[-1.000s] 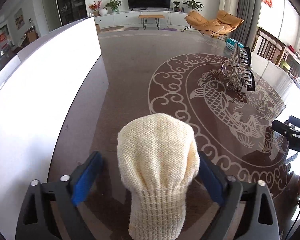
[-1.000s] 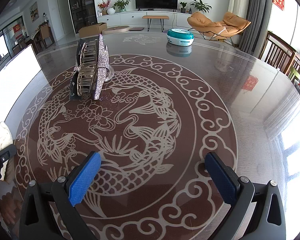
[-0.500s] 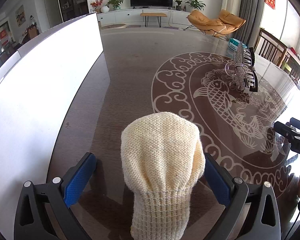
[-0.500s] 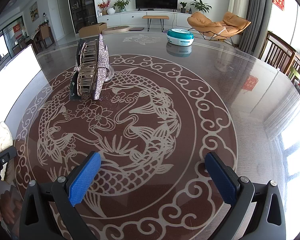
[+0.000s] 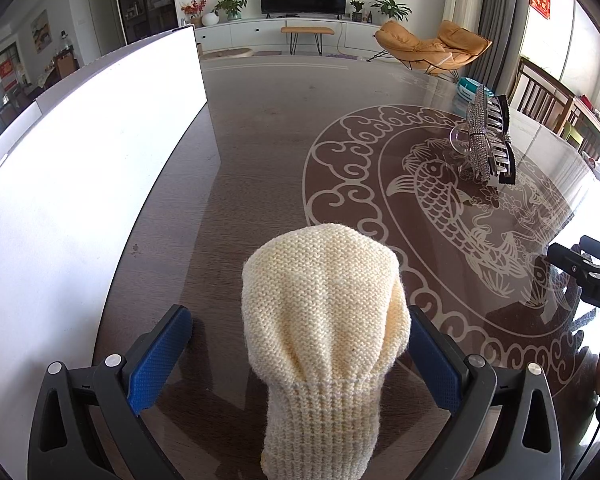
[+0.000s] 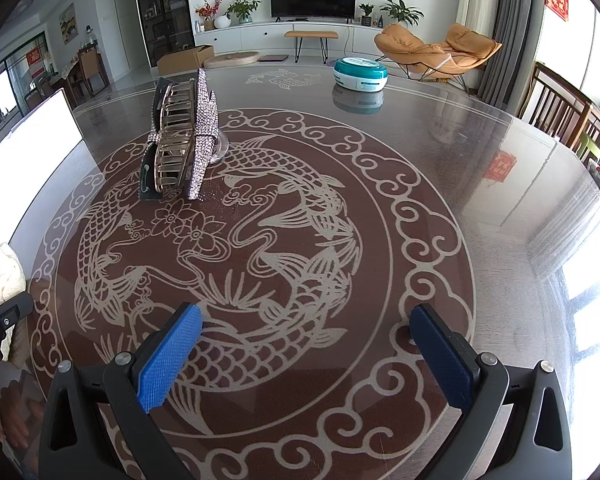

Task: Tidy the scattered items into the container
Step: 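Move the right gripper to the rhinestone claw clip while the left gripper holds the glove, then grasp the silver rhinestone claw clip with the right gripper and lift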

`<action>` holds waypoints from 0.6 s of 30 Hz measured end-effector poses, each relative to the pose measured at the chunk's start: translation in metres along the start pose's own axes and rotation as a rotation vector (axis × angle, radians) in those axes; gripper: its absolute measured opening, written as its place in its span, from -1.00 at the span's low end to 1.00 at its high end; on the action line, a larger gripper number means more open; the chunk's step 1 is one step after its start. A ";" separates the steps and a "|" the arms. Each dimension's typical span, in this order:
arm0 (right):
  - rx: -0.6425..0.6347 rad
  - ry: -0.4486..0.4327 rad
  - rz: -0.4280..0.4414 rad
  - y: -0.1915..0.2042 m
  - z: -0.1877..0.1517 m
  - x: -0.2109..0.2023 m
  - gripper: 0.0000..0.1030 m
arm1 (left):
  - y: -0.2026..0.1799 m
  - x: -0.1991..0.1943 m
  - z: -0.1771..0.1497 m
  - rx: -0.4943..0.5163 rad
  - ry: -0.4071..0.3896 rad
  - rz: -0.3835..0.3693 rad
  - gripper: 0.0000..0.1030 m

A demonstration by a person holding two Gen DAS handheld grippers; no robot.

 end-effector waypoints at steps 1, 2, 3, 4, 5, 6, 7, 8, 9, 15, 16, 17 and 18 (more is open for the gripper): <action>0.000 0.000 0.000 0.000 0.000 0.000 1.00 | 0.000 0.000 0.000 0.000 0.000 0.000 1.00; 0.000 0.000 0.000 0.000 0.000 0.000 1.00 | 0.000 0.000 0.000 0.000 0.000 0.000 1.00; 0.000 0.000 0.000 0.000 0.000 0.000 1.00 | 0.000 0.000 0.000 0.000 0.000 0.000 1.00; 0.000 0.000 0.000 0.000 0.000 0.000 1.00 | 0.000 0.000 -0.001 0.000 0.000 0.000 1.00; 0.000 0.000 0.001 0.000 0.000 0.000 1.00 | 0.000 0.000 -0.001 0.000 0.000 0.000 1.00; 0.001 0.000 0.002 0.000 0.000 0.000 1.00 | 0.000 0.000 -0.001 0.000 0.000 0.000 1.00; 0.001 -0.001 0.002 0.000 0.000 0.000 1.00 | 0.000 0.000 -0.001 0.000 0.000 0.001 1.00; 0.002 -0.001 0.002 0.000 -0.001 0.000 1.00 | 0.001 0.000 0.000 0.000 0.000 0.002 1.00; 0.002 -0.001 0.002 0.000 -0.001 0.000 1.00 | 0.001 -0.001 0.000 -0.001 0.000 0.002 1.00; -0.026 -0.006 0.030 0.006 0.000 0.000 1.00 | 0.002 -0.002 -0.001 -0.001 -0.001 0.001 1.00; -0.044 -0.009 0.056 0.012 0.001 0.000 1.00 | 0.002 -0.002 -0.001 -0.001 -0.001 0.001 1.00; -0.058 -0.014 0.088 0.020 0.003 0.000 1.00 | 0.002 -0.002 -0.001 -0.001 -0.001 0.001 1.00; -0.072 -0.017 0.111 0.029 0.006 0.002 1.00 | 0.002 -0.002 -0.001 -0.001 -0.001 0.001 1.00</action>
Point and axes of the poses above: each gripper's, at about its wrist camera, not at the fingertips, and x roughly the way its jaws point, y to its left, z to its top, the point moved 7 cm from there along x, roughly the way its jaws point, and after that the axes turned 3 degrees about y, right-handed, at the moved point
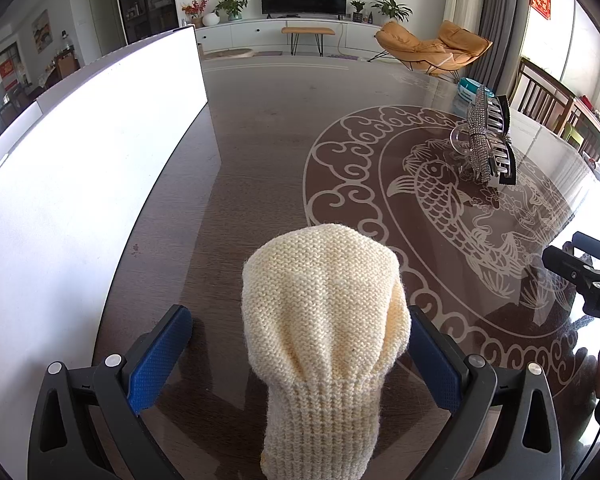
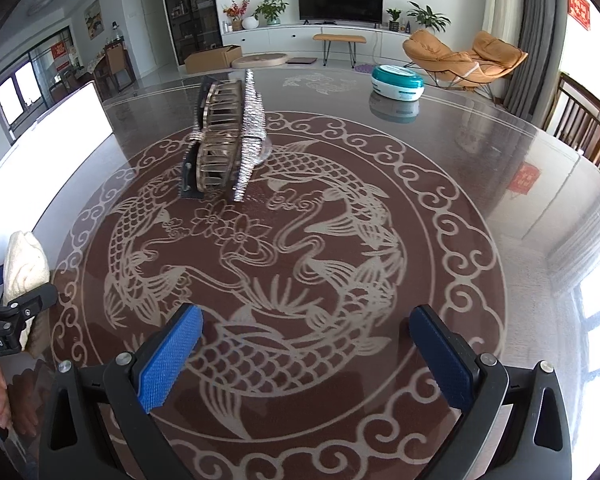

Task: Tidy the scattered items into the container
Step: 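Grasp the silver rhinestone claw clip with the right gripper and lift, then carry the glove in the left gripper and clip in the right toward the container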

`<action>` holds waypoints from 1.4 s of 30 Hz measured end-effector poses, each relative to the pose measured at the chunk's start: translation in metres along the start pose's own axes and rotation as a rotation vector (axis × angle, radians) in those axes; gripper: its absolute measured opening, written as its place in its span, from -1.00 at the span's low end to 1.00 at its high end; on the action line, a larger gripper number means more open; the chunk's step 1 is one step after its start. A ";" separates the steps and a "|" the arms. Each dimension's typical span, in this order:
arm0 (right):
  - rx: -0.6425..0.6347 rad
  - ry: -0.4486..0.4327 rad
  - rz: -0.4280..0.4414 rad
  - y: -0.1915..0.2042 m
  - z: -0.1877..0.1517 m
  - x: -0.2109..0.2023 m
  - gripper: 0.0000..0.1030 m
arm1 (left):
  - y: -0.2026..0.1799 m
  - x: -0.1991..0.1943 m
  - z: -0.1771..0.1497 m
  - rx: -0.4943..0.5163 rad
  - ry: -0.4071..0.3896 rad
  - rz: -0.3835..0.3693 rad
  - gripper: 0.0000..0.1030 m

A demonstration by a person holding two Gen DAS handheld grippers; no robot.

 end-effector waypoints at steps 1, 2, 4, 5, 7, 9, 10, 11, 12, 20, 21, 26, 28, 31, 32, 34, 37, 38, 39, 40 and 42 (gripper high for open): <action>-0.012 0.004 -0.002 0.007 0.005 0.005 1.00 | 0.000 0.000 0.000 0.000 0.000 0.000 1.00; -0.020 0.011 -0.020 0.014 0.010 0.010 1.00 | 0.000 0.000 0.000 0.000 0.000 0.000 1.00; -0.047 0.020 -0.035 0.030 0.023 0.022 1.00 | 0.000 0.000 -0.001 0.000 0.000 0.000 1.00; -0.058 0.020 -0.027 0.037 0.030 0.028 1.00 | 0.000 0.000 -0.001 0.000 0.000 0.000 1.00; -0.063 0.020 -0.023 0.049 0.042 0.038 1.00 | 0.000 0.000 -0.001 0.000 0.000 0.000 1.00; -0.035 0.020 -0.041 0.052 0.053 0.047 1.00 | 0.001 0.000 -0.001 0.000 0.000 0.000 1.00; -0.020 0.020 -0.050 0.051 0.058 0.050 1.00 | 0.001 0.000 -0.001 0.000 0.000 0.000 1.00; -0.011 0.020 -0.056 0.051 0.063 0.054 1.00 | 0.001 0.000 -0.001 0.000 0.000 0.000 1.00; -0.006 0.020 -0.060 0.051 0.066 0.057 1.00 | 0.001 0.000 -0.002 0.000 0.000 0.000 1.00; -0.020 0.020 -0.050 0.054 0.087 0.070 1.00 | 0.001 0.000 -0.002 0.000 -0.001 0.000 1.00; -0.021 0.020 -0.050 0.055 0.088 0.070 1.00 | 0.001 0.000 -0.002 0.000 -0.001 0.000 1.00; -0.023 0.020 -0.046 0.056 0.091 0.072 1.00 | 0.001 0.000 -0.003 0.000 -0.001 0.000 1.00; -0.024 0.019 -0.044 0.056 0.092 0.072 1.00 | 0.002 0.000 -0.003 0.000 -0.001 0.000 1.00; -0.024 0.009 -0.040 0.055 0.094 0.070 0.85 | 0.002 0.000 -0.003 0.001 -0.001 0.000 1.00; -0.026 0.002 -0.037 0.055 0.094 0.069 0.79 | 0.001 0.000 -0.003 0.000 -0.001 0.000 1.00; -0.035 -0.009 -0.030 0.057 0.095 0.068 0.59 | 0.002 0.000 -0.004 0.000 -0.001 0.000 1.00; -0.042 -0.023 -0.025 0.058 0.095 0.066 0.28 | 0.002 0.000 -0.004 0.001 -0.001 0.000 1.00; -0.038 -0.029 -0.027 0.057 0.096 0.065 0.16 | 0.002 0.000 -0.004 0.001 -0.001 0.000 1.00; -0.031 -0.036 -0.025 0.056 0.096 0.064 -0.06 | 0.002 -0.001 -0.003 0.001 -0.001 0.000 1.00; -0.025 -0.039 -0.018 0.055 0.097 0.064 -0.07 | 0.002 -0.002 -0.002 0.001 -0.001 0.000 1.00; -0.014 -0.042 -0.008 0.053 0.097 0.064 -0.10 | 0.002 -0.002 -0.002 0.001 -0.001 0.000 1.00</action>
Point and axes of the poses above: each gripper's, at about its wrist camera, not at the fingertips, and x roughly the way its jaws point, y to its left, z to its top, the point moved 7 cm from there along x, roughly the way its jaws point, and after that the axes turned 3 degrees about y, right-handed, at the moved point
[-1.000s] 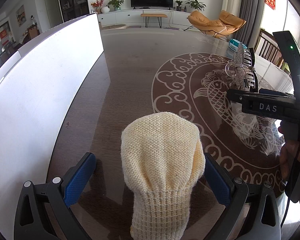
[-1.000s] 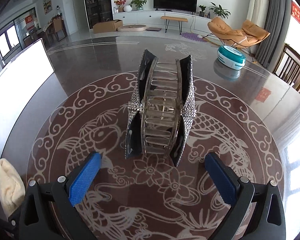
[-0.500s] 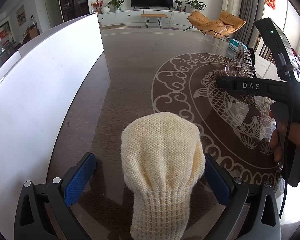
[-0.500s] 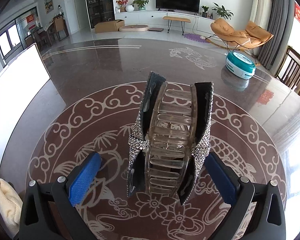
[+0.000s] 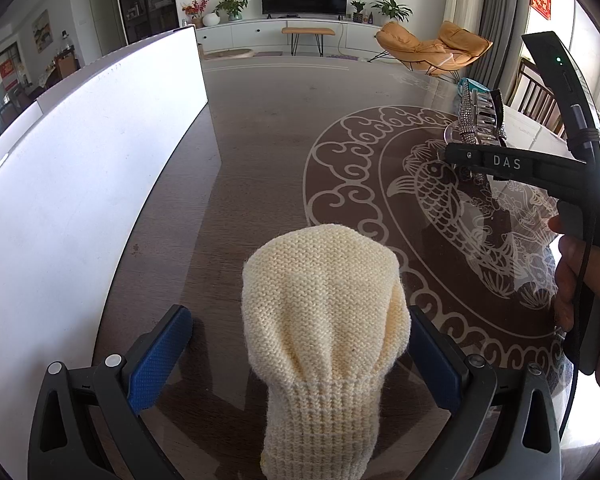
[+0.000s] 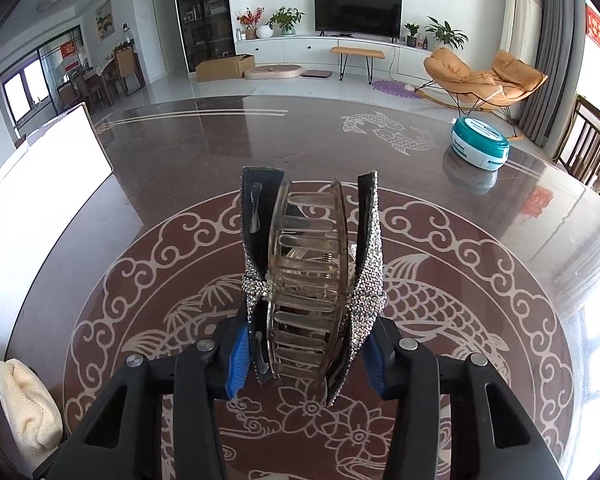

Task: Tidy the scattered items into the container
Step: 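Carry the glove in the left gripper and clip in the right toward the container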

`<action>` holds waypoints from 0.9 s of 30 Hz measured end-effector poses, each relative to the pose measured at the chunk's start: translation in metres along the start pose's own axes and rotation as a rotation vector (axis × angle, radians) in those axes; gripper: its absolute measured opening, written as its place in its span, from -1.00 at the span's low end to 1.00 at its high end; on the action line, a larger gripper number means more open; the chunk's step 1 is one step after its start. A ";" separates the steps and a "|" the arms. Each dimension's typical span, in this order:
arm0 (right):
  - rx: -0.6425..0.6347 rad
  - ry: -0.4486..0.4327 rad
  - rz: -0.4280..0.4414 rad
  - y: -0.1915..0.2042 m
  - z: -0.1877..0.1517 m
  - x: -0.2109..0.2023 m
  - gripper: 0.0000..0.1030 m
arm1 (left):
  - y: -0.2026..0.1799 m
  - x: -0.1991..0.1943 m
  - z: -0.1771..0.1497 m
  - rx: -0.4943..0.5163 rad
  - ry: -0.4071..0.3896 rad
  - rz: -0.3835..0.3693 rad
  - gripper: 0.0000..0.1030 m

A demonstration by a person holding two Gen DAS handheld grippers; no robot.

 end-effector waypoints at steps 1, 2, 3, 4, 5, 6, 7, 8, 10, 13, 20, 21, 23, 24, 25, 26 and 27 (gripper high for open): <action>0.004 -0.001 0.003 -0.001 0.000 0.000 -0.11 | 0.000 0.000 0.000 0.000 0.000 0.000 1.00; 0.006 -0.002 0.005 -0.001 0.001 0.000 -0.12 | 0.000 0.000 0.000 0.000 0.000 0.000 1.00; 0.008 -0.003 0.006 -0.002 0.001 0.000 -0.12 | 0.000 0.000 0.000 0.000 0.000 0.000 1.00; 0.009 -0.003 0.006 -0.002 0.001 0.000 -0.12 | 0.000 0.000 0.000 0.000 0.000 0.000 1.00; 0.009 -0.004 0.007 -0.002 0.001 0.001 -0.13 | 0.000 0.000 -0.001 0.000 0.000 0.000 1.00; 0.009 -0.004 0.006 -0.002 0.001 0.001 -0.13 | 0.000 0.000 -0.001 0.000 0.000 0.000 1.00; 0.010 -0.004 0.006 -0.003 0.001 0.001 -0.13 | 0.000 0.000 -0.001 0.000 0.000 0.000 1.00; 0.013 -0.004 0.006 -0.004 0.001 0.001 -0.13 | 0.000 0.000 -0.001 0.000 0.000 0.000 1.00; 0.022 -0.006 0.011 -0.005 0.001 0.001 -0.13 | 0.000 0.000 -0.001 0.000 0.000 0.000 1.00; 0.045 -0.010 0.022 -0.010 0.001 0.000 -0.13 | 0.000 0.000 -0.001 0.000 0.000 0.000 1.00; 0.031 -0.009 0.037 -0.009 -0.014 -0.011 -0.13 | 0.000 0.000 -0.002 0.000 -0.001 0.000 1.00; 0.024 -0.008 0.038 -0.008 -0.018 -0.013 -0.13 | 0.000 0.000 -0.002 -0.001 -0.001 0.000 1.00; 0.020 -0.008 0.045 -0.008 -0.026 -0.019 -0.13 | 0.000 0.000 -0.002 -0.001 -0.001 0.000 1.00; 0.020 -0.008 0.050 -0.008 -0.031 -0.023 -0.13 | 0.000 0.000 -0.002 -0.001 -0.001 0.000 1.00; 0.020 -0.009 0.054 -0.009 -0.036 -0.026 -0.13 | 0.000 0.000 -0.002 -0.001 -0.001 0.000 1.00; 0.018 -0.009 0.055 -0.009 -0.041 -0.030 -0.13 | 0.000 0.000 -0.002 -0.001 -0.001 0.000 1.00; 0.013 -0.008 0.055 -0.009 -0.046 -0.034 -0.13 | 0.000 0.000 -0.002 -0.001 -0.001 0.001 1.00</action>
Point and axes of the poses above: each gripper's, at about its wrist camera, not at the fingertips, and x roughly the way its jaws point, y to its left, z to its top, the point moved 7 cm from there along x, roughly the way its jaws point, and after that the axes turned 3 degrees about y, right-handed, at the moved point
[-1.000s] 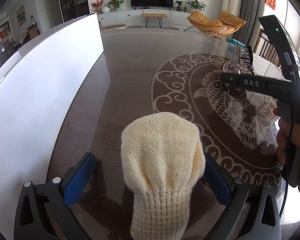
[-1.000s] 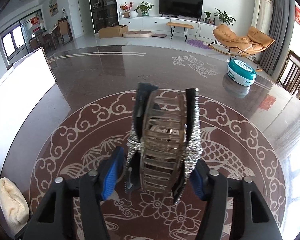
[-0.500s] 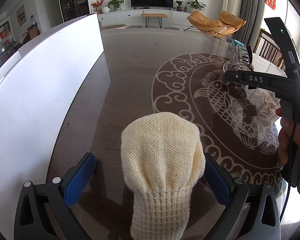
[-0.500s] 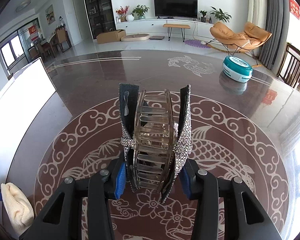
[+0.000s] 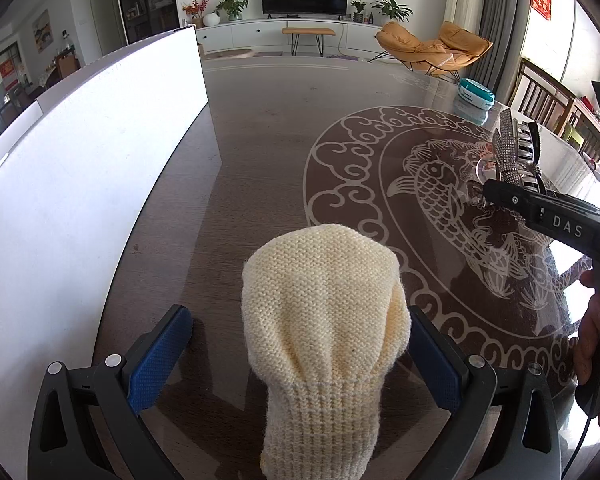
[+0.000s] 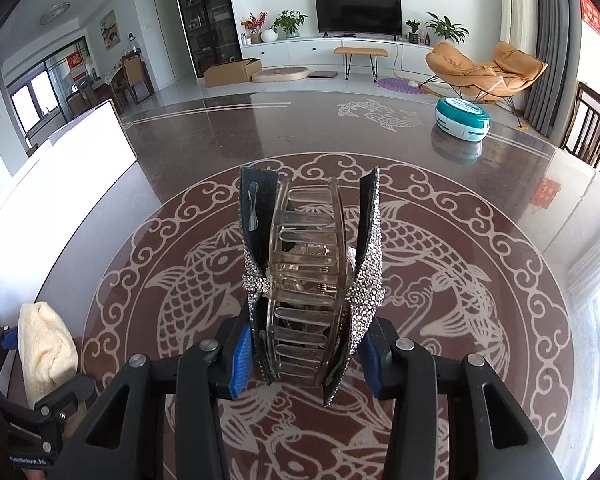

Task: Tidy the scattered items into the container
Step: 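Carry the glove in the left gripper and clip in the right toward the container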

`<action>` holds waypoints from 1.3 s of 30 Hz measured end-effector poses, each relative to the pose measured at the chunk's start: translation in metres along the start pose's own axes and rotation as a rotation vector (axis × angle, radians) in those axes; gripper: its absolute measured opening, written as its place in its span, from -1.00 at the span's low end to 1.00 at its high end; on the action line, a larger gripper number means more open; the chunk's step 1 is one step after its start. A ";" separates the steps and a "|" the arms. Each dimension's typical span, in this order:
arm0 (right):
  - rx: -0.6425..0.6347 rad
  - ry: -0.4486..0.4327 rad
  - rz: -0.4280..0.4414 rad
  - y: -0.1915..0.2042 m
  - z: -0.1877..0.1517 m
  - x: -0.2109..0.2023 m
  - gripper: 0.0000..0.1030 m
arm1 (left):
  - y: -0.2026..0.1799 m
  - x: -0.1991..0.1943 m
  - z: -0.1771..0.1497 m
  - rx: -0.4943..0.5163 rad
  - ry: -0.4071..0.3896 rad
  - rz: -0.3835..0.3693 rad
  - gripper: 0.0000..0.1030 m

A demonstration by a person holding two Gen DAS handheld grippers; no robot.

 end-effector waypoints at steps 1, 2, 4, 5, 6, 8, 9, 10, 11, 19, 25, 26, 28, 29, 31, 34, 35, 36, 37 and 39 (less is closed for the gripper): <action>-0.009 0.001 -0.002 0.001 -0.005 -0.004 -0.13 | 0.000 0.000 0.000 0.000 0.000 0.001 1.00; -0.021 0.003 -0.005 0.002 -0.011 -0.008 -0.13 | 0.000 -0.001 0.000 -0.001 0.000 0.001 1.00; -0.049 0.007 -0.011 0.005 -0.022 -0.015 -0.13 | 0.000 -0.001 0.001 -0.001 0.000 0.001 1.00; -0.062 0.008 -0.011 0.007 -0.028 -0.019 -0.13 | 0.001 -0.001 0.001 -0.001 0.000 0.001 1.00; -0.071 0.009 -0.009 0.009 -0.035 -0.024 -0.13 | 0.001 -0.001 0.001 -0.001 0.000 0.001 1.00; -0.075 0.009 0.007 0.010 -0.050 -0.035 -0.13 | 0.001 -0.001 0.000 0.000 0.000 0.001 1.00; -0.068 0.007 0.023 0.010 -0.058 -0.042 -0.13 | 0.001 -0.001 0.000 -0.001 0.000 0.001 1.00; -0.056 0.005 0.039 0.010 -0.067 -0.049 -0.13 | 0.001 -0.001 0.000 -0.001 -0.001 0.001 1.00; -0.037 0.002 0.054 0.009 -0.077 -0.057 -0.13 | 0.001 -0.001 0.000 -0.001 -0.001 0.001 1.00; 0.008 -0.004 0.053 0.008 -0.115 -0.088 -0.13 | 0.001 -0.002 0.000 -0.001 0.000 0.001 1.00; -0.018 0.003 0.017 0.009 -0.115 -0.087 -0.11 | 0.001 -0.002 -0.001 -0.001 0.000 0.001 1.00; -0.018 0.003 0.015 0.009 -0.115 -0.086 -0.11 | 0.001 -0.002 -0.001 0.000 0.000 0.001 1.00; -0.015 0.005 0.001 0.008 -0.114 -0.086 0.02 | 0.001 -0.002 -0.001 0.000 -0.001 0.001 1.00; -0.012 0.007 -0.010 0.007 -0.114 -0.085 0.11 | 0.001 -0.002 -0.001 -0.001 0.000 0.001 1.00; -0.009 0.019 -0.025 0.005 -0.114 -0.083 0.54 | 0.001 -0.002 -0.001 -0.001 -0.001 0.001 1.00; -0.008 0.021 -0.025 0.004 -0.114 -0.082 0.56 | 0.001 -0.002 -0.001 -0.001 -0.001 0.001 1.00; -0.009 0.022 -0.026 0.004 -0.114 -0.082 0.57 | 0.001 -0.002 -0.001 -0.001 -0.001 0.000 1.00; -0.013 0.024 -0.028 0.005 -0.114 -0.082 0.60 | 0.001 -0.002 -0.001 -0.001 -0.001 0.000 1.00; -0.017 0.026 -0.032 0.005 -0.114 -0.081 0.63 | 0.001 -0.002 -0.001 -0.001 -0.001 0.000 1.00; -0.024 0.031 -0.040 0.006 -0.115 -0.080 0.66 | 0.001 -0.002 -0.001 0.000 -0.001 0.001 1.00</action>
Point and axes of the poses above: each gripper's, at about its wrist camera, not at the fingertips, and x roughly the way its jaws point, y to its left, z to its top, the point moved 7 cm from there along x, roughly the way its jaws point, and after that the axes turned 3 degrees about y, right-handed, at the moved point
